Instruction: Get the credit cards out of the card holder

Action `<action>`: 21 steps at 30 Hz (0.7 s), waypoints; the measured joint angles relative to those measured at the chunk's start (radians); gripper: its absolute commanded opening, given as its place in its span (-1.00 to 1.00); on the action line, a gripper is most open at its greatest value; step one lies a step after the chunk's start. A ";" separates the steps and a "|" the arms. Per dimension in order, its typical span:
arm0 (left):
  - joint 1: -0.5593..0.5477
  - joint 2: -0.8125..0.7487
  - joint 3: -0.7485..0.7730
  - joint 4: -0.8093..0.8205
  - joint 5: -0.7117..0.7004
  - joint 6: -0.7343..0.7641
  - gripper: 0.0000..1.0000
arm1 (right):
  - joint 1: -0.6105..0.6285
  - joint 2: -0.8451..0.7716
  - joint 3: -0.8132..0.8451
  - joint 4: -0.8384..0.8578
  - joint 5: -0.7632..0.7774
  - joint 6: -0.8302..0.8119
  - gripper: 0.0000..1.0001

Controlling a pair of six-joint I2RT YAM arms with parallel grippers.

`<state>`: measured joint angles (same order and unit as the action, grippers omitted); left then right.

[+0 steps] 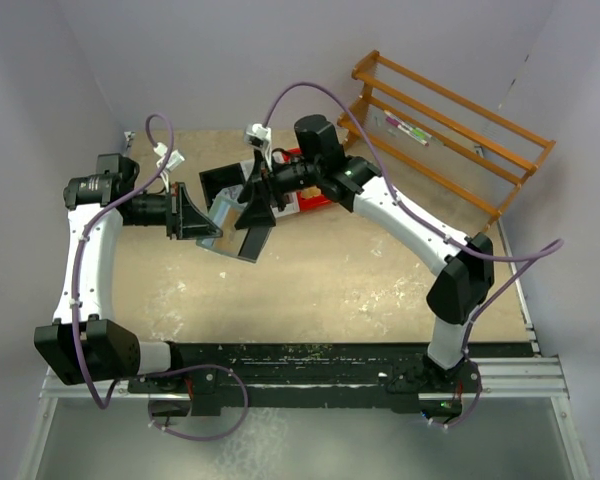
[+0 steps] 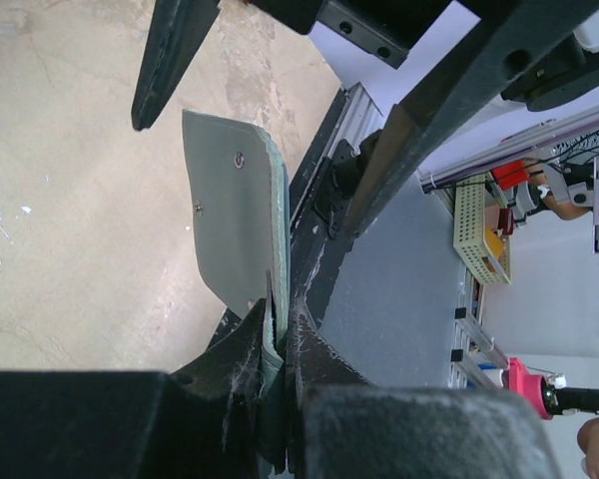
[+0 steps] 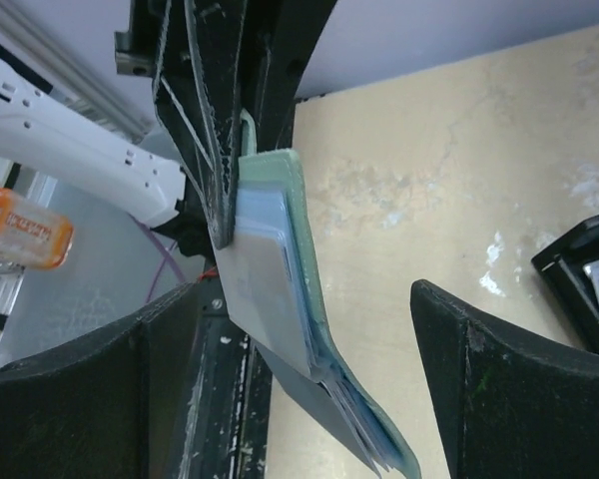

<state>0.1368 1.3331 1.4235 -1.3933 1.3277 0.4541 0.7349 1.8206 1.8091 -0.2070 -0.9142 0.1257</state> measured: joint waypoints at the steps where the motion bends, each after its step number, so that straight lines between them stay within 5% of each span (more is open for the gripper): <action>1: 0.000 0.000 0.000 -0.007 0.002 0.010 -0.94 | 0.000 0.006 0.002 -0.014 -0.008 -0.005 0.60; 8: 0.000 0.000 0.000 -0.031 0.014 0.047 -0.94 | 0.002 0.019 0.004 -0.050 -0.079 -0.026 -0.62; 11: 0.000 0.000 0.005 -0.038 0.004 0.060 -0.91 | 0.003 0.019 0.000 -0.040 -0.108 -0.017 -1.00; 13: 0.000 0.001 0.006 -0.037 -0.007 0.066 -0.54 | 0.003 0.018 -0.008 -0.029 -0.130 -0.001 -1.00; 18: 0.000 0.002 0.009 0.005 -0.015 0.027 0.91 | -0.006 0.001 -0.097 0.110 -0.126 0.134 -1.00; 21: -0.001 -0.011 0.010 0.084 -0.017 -0.051 0.98 | -0.027 -0.035 -0.200 0.265 -0.035 0.322 -1.00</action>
<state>0.1360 1.3216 1.4334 -1.3090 1.3109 0.4034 0.7082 1.7855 1.6089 0.0582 -0.9497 0.4473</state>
